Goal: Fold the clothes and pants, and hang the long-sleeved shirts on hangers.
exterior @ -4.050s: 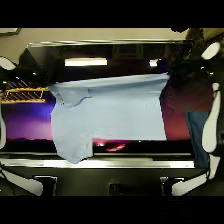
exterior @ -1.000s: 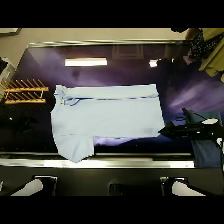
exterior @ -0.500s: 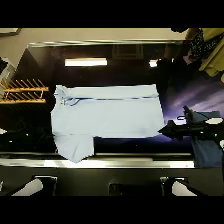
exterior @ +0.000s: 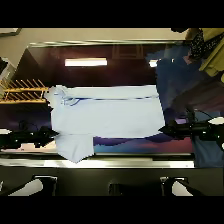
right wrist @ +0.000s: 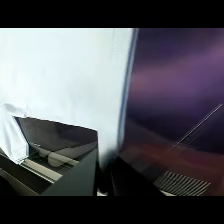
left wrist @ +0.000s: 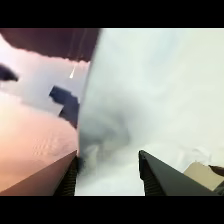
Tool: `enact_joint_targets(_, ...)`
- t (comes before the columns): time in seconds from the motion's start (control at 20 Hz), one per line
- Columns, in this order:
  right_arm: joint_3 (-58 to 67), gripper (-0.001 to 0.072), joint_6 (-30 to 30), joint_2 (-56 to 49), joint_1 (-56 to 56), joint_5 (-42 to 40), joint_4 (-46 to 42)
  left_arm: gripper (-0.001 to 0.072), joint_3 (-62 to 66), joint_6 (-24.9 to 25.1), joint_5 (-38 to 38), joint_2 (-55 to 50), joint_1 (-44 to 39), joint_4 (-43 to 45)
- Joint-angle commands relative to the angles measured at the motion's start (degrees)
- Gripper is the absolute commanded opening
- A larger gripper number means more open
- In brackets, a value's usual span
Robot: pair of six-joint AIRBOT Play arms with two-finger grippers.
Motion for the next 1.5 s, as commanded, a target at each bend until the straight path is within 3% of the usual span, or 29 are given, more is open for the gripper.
enact_joint_targets(0.0,0.0,0.0034,0.0,0.3,0.0,1.8,0.1,0.0444,-0.1,0.1,5.1,-0.9,-1.9,0.2)
enact_joint_targets(0.05,0.0,0.0034,0.0,0.3,0.0,2.0,0.1,0.0431,0.0,0.1,5.5,-1.0,-2.2,0.0)
enact_joint_targets(0.15,0.0,0.0034,0.0,0.3,0.0,2.0,0.2,0.0251,0.0,0.2,5.5,-1.0,-2.4,0.0)
enact_joint_targets(0.2,0.0,0.0034,0.0,0.3,0.0,2.0,0.2,0.0223,0.0,0.2,5.5,-1.0,-2.4,0.0)
enact_joint_targets(0.25,0.0,0.0034,0.0,0.3,0.0,2.0,0.2,0.0145,0.0,0.2,5.5,-1.0,-2.4,0.0)
enact_joint_targets(0.3,0.0,0.0034,0.0,0.3,0.1,2.1,0.6,0.0021,0.2,0.2,5.4,-0.9,-2.4,0.0)
enact_joint_targets(0.6,3.6,0.0032,-2.8,1.2,6.6,-1.4,5.6,0.0022,7.2,0.8,1.0,-0.6,-4.0,-2.4)
enact_joint_targets(0.8,18.4,0.0032,1.3,1.2,15.0,-9.1,4.0,0.0022,22.7,-0.1,-3.3,0.6,-9.6,-3.2)
enact_joint_targets(1.15,53.4,0.0032,11.5,9.4,16.9,-4.6,-8.2,0.0022,63.2,-12.4,-10.9,9.3,-12.2,-2.8)
enact_joint_targets(1.3,61.5,0.0032,16.0,18.8,16.9,-2.4,-14.0,0.0022,75.2,-20.2,-14.7,16.3,-12.1,3.0)
enact_joint_targets(1.45,63.5,0.0032,22.3,29.5,16.9,-5.4,-21.8,0.0021,80.1,-28.0,-16.1,25.5,-12.1,12.5)
